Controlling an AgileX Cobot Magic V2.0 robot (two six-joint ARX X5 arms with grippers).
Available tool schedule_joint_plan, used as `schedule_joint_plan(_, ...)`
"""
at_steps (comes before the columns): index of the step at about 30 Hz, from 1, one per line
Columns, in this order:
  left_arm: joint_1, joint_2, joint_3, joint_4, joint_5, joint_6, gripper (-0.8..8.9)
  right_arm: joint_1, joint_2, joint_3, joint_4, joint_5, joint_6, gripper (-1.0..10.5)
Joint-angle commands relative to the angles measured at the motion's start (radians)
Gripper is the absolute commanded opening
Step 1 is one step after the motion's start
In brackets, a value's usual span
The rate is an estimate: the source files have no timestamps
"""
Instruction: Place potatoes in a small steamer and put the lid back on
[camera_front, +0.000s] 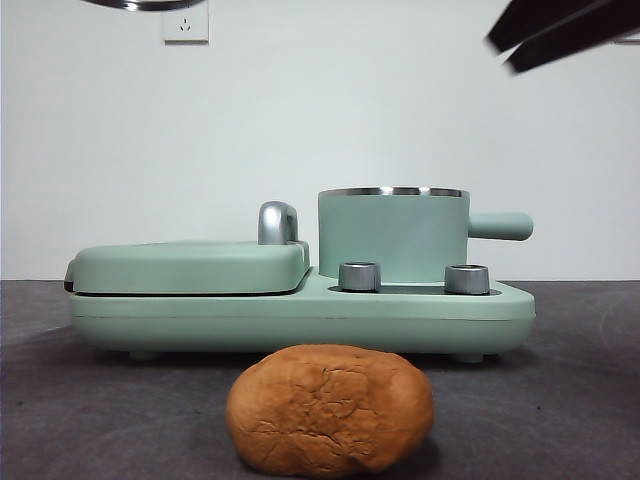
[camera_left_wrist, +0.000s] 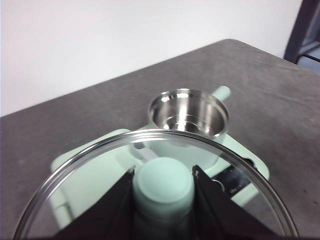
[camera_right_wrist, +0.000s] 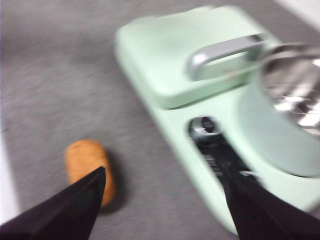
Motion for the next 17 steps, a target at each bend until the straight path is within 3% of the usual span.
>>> schedule_joint_plan(1,0.0,-0.012,0.013,0.019,-0.008,-0.011,0.17,0.083,0.069,0.016,0.008,0.015,0.013,3.9)
schedule_joint_plan(10,0.003,-0.016,0.013,0.019,-0.009,-0.011,0.17,0.309,0.283,0.016,0.032,0.087,-0.03,4.4)
schedule_joint_plan(17,0.003,-0.016,0.013,0.02,-0.009,-0.009,0.17,0.369,0.442,0.016,0.103,0.131,-0.029,4.4)
